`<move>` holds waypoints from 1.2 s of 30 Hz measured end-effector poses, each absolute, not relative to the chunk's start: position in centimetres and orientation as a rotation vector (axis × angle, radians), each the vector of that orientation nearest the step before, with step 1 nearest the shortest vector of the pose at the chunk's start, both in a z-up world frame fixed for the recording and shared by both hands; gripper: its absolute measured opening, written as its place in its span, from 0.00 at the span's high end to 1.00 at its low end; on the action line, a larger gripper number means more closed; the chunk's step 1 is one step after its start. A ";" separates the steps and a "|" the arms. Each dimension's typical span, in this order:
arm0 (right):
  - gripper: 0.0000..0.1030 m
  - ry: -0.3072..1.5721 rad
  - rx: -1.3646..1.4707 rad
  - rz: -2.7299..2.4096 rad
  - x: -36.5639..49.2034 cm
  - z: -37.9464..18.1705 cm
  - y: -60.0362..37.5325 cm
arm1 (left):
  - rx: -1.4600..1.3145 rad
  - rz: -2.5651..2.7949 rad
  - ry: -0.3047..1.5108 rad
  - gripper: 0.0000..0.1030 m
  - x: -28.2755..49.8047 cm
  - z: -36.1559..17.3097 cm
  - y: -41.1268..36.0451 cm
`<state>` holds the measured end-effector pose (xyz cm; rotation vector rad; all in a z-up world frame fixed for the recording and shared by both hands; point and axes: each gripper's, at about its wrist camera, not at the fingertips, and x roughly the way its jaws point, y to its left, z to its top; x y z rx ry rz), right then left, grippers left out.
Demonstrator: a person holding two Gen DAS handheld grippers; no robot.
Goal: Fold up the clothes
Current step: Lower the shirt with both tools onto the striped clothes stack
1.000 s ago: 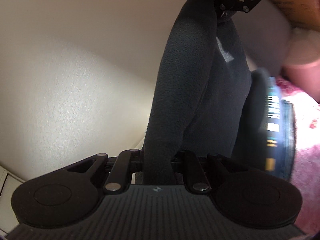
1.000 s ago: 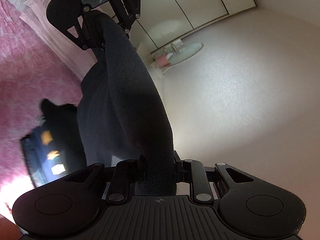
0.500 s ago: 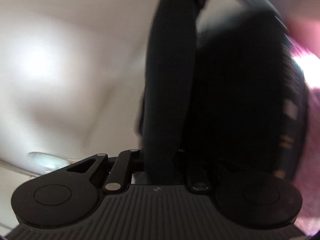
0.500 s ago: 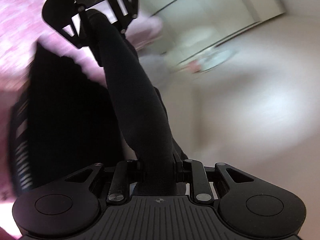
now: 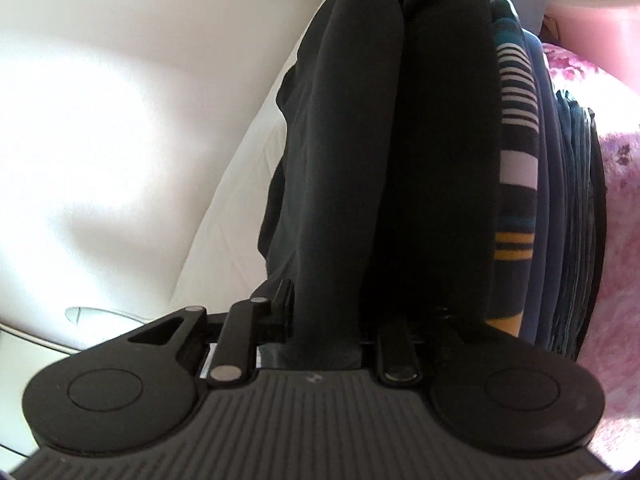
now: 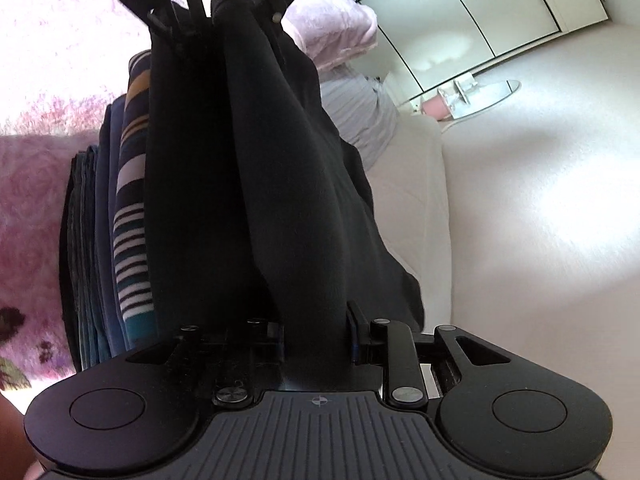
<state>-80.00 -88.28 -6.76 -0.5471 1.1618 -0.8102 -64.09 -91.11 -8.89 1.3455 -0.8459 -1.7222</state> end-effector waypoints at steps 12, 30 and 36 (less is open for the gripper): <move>0.80 1.199 -0.477 -0.875 -80.0 -6.8 -86.2 | 1.329 -1.716 -0.922 0.86 -64.9 -11.0 -88.8; 0.85 1.145 -0.422 -0.915 -79.6 -4.9 -84.6 | 1.292 -1.721 -0.821 0.85 -63.5 -12.0 -88.3; 0.85 1.179 -0.403 -0.908 -79.3 -7.3 -84.1 | 1.288 -1.694 -0.826 0.85 -62.9 -10.6 -87.0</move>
